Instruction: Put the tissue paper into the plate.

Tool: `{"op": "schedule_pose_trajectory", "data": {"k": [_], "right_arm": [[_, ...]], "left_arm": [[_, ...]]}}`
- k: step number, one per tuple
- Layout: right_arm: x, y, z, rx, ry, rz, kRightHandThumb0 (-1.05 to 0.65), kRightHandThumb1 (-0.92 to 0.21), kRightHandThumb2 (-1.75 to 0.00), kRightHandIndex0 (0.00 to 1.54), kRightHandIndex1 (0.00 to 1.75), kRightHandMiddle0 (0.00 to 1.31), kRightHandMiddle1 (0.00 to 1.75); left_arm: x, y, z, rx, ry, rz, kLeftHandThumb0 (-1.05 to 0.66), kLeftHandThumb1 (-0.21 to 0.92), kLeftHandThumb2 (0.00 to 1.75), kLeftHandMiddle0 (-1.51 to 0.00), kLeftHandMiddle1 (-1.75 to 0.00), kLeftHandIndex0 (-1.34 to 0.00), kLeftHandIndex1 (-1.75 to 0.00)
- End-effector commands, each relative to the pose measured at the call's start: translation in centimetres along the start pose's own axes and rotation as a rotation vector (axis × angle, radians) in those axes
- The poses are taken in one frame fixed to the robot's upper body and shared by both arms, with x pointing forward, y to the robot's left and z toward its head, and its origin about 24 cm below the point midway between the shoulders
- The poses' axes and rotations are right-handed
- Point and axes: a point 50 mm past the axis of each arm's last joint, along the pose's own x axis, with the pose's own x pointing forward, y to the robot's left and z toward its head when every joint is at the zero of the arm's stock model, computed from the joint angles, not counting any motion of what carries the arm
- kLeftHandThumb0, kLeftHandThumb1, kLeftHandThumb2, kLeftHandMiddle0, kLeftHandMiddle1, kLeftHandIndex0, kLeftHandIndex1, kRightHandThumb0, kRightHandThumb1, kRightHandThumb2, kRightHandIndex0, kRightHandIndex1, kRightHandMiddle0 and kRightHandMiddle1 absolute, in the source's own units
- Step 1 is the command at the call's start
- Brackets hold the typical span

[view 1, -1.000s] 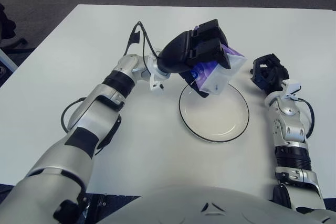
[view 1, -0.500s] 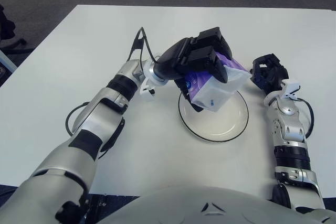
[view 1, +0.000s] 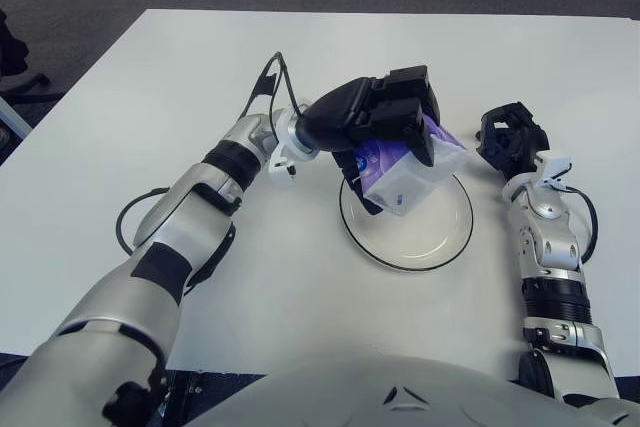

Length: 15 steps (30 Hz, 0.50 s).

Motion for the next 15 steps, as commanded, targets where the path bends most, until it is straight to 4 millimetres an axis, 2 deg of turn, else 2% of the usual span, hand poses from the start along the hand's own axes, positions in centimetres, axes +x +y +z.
{"op": "schedule_pose_trajectory", "data": {"k": [1, 2, 3, 4, 5, 6, 7, 8, 10, 13, 15], "right_arm": [[-1.8, 0.5, -4.1, 0.029, 0.187, -0.007, -0.37, -0.73, -0.76, 0.83, 1.75, 0.32, 1.75], [-1.8, 0.5, -4.1, 0.029, 0.187, -0.007, -0.37, -0.73, -0.76, 0.83, 1.75, 0.32, 1.75], [-1.8, 0.5, -4.1, 0.029, 0.187, -0.007, -0.37, -0.73, -0.76, 0.83, 1.75, 0.32, 1.75], [-1.8, 0.5, -4.1, 0.029, 0.187, -0.007, -0.37, -0.73, -0.76, 0.83, 1.75, 0.32, 1.75], [-1.8, 0.5, -4.1, 0.029, 0.187, -0.007, -0.37, -0.73, -0.76, 0.83, 1.75, 0.32, 1.75], [-1.8, 0.5, -4.1, 0.029, 0.187, -0.007, -0.37, -0.73, -0.76, 0.83, 1.75, 0.32, 1.75], [-1.8, 0.5, -4.1, 0.029, 0.187, -0.007, -0.37, -0.73, -0.76, 0.83, 1.75, 0.32, 1.75], [-1.8, 0.5, -4.1, 0.029, 0.187, -0.007, -0.37, -0.73, -0.76, 0.83, 1.75, 0.32, 1.75], [-1.8, 0.5, -4.1, 0.029, 0.187, -0.007, -0.37, -0.73, -0.76, 0.83, 1.75, 0.32, 1.75], [-1.8, 0.6, -4.1, 0.029, 0.187, -0.007, -0.37, -0.73, -0.76, 0.83, 1.75, 0.32, 1.75], [-1.8, 0.5, -4.1, 0.029, 0.187, -0.007, -0.37, -0.73, -0.76, 0.83, 1.75, 0.32, 1.75]], "left_arm": [[0.3, 0.5, 0.0, 0.007, -0.006, 0.003, -0.03, 0.92, 0.07, -0.53, -1.75, -0.59, -1.75], [0.2, -0.5, -0.8, -0.01, 0.109, -0.147, -0.03, 0.92, 0.07, -0.53, -1.75, -0.59, -1.75], [0.1, -1.4, -1.4, -0.04, 0.196, -0.26, -0.21, 0.92, 0.18, -0.45, -1.29, -0.48, -1.35], [-0.1, -2.0, -1.6, -0.071, 0.256, -0.336, -0.28, 0.92, 0.22, -0.45, -1.07, -0.46, -1.17], [-0.9, -3.1, -2.0, -0.082, 0.312, -0.428, -0.37, 0.92, 0.27, -0.48, -0.71, -0.45, -0.87], [-1.4, -3.6, -2.1, -0.081, 0.335, -0.469, -0.53, 0.92, 0.45, -0.4, -0.46, -0.34, -0.6], [-2.1, -4.3, -2.1, -0.076, 0.361, -0.518, -0.59, 0.92, 0.51, -0.37, -0.36, -0.3, -0.5], [-2.4, -4.7, -2.2, -0.074, 0.378, -0.549, -0.7, 0.92, 0.67, -0.29, -0.23, -0.21, -0.35], [-2.6, -4.9, -2.0, -0.068, 0.389, -0.562, -0.84, 0.92, 0.87, -0.2, -0.1, -0.12, -0.19], [-2.3, -4.4, -1.7, -0.049, 0.383, -0.549, -0.94, 0.92, 1.03, -0.16, -0.03, -0.07, -0.1], [-1.7, -4.1, -1.4, -0.045, 0.375, -0.535, -0.97, 0.92, 1.07, -0.14, -0.02, -0.06, -0.09]]}}
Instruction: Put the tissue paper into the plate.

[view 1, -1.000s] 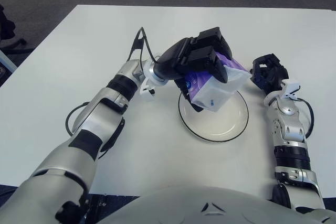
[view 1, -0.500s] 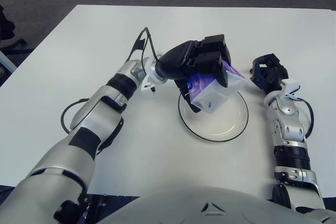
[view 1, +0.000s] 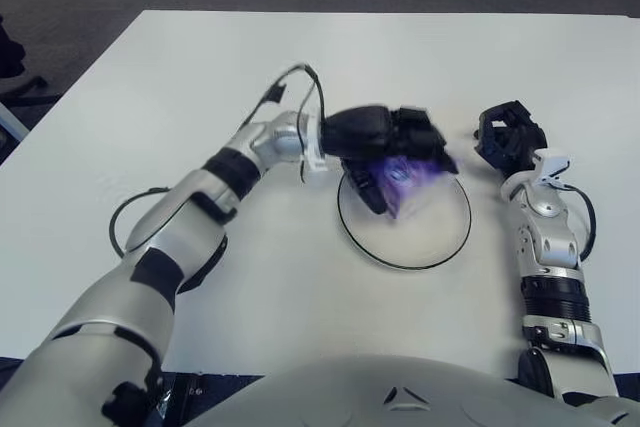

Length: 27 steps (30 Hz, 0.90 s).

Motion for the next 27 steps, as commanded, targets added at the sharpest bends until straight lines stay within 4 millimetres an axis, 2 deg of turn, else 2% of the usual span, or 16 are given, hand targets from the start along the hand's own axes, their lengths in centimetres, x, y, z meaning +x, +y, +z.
{"op": "schedule_pose_trajectory", "data": {"k": [1, 27], "right_arm": [[-1.87, 0.25, -4.17, 0.027, 0.186, -0.015, -0.37, -0.73, -0.76, 0.83, 1.75, 0.32, 1.75], [-1.86, 0.21, -4.16, 0.026, 0.186, -0.015, -0.37, -0.73, -0.76, 0.83, 1.75, 0.32, 1.75]], "left_arm": [[-0.39, 0.51, 0.47, 0.006, 0.016, -0.017, -0.97, 0.92, 1.08, -0.14, -0.01, -0.06, -0.09], [-0.59, 1.21, 1.05, -0.105, 0.019, 0.047, -0.98, 0.92, 0.98, -0.11, 0.0, -0.09, -0.07]]}}
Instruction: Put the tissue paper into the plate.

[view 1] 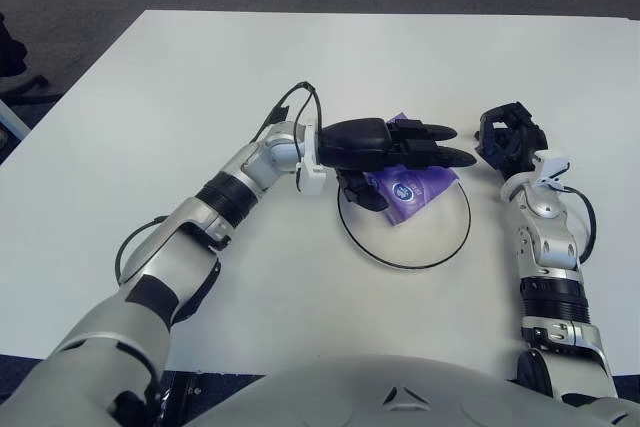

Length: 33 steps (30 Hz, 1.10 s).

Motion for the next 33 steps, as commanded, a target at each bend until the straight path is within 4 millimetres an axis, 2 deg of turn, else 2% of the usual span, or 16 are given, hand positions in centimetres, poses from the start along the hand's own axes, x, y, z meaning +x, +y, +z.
{"op": "schedule_pose_trajectory", "data": {"k": [1, 13, 21, 33], "right_arm": [[-1.7, 0.2, -4.0, 0.024, 0.182, -0.011, -0.37, -0.73, -0.76, 0.83, 1.75, 0.32, 1.75], [-1.7, 0.1, -4.1, 0.024, 0.183, -0.012, -0.37, -0.73, -0.76, 0.83, 1.75, 0.32, 1.75], [-1.6, 0.0, -4.1, 0.024, 0.184, -0.012, -0.37, -0.73, -0.76, 0.83, 1.75, 0.32, 1.75], [-1.4, -0.1, -4.2, 0.024, 0.185, -0.013, -0.37, -0.73, -0.76, 0.83, 1.75, 0.32, 1.75]], "left_arm": [[-0.4, 0.1, 0.0, -0.012, 0.007, 0.017, -0.98, 0.92, 0.98, -0.11, 0.0, -0.09, -0.07], [-1.6, 0.9, 0.4, 0.013, 0.0, 0.111, -0.98, 0.92, 0.94, -0.09, -0.01, -0.08, -0.06], [-3.0, 1.7, 1.4, 0.125, -0.003, 0.159, -0.98, 0.92, 0.91, -0.08, -0.01, -0.08, -0.06], [-3.3, 2.1, 2.5, 0.275, 0.015, 0.209, -0.98, 0.92, 0.88, -0.07, 0.0, -0.08, -0.06]]}}
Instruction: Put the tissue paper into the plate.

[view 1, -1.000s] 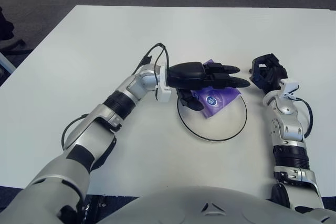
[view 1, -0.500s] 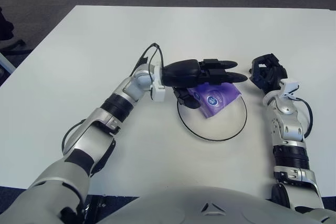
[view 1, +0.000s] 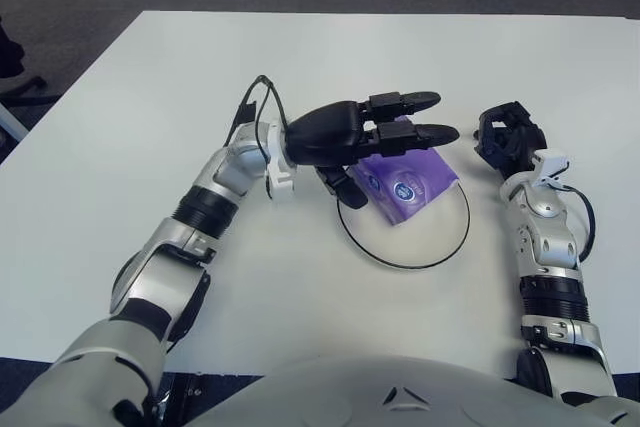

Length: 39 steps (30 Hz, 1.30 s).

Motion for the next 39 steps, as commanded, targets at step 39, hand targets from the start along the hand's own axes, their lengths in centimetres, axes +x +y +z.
{"op": "schedule_pose_trajectory", "data": {"k": [39], "right_arm": [[-1.6, 0.0, -4.2, 0.02, 0.186, -0.015, -0.37, -0.73, -0.76, 0.83, 1.75, 0.32, 1.75]], "left_arm": [[-6.2, 2.5, -5.2, -0.01, 0.332, 0.351, -0.89, 0.92, 0.98, -0.18, -0.03, -0.17, -0.09]]}}
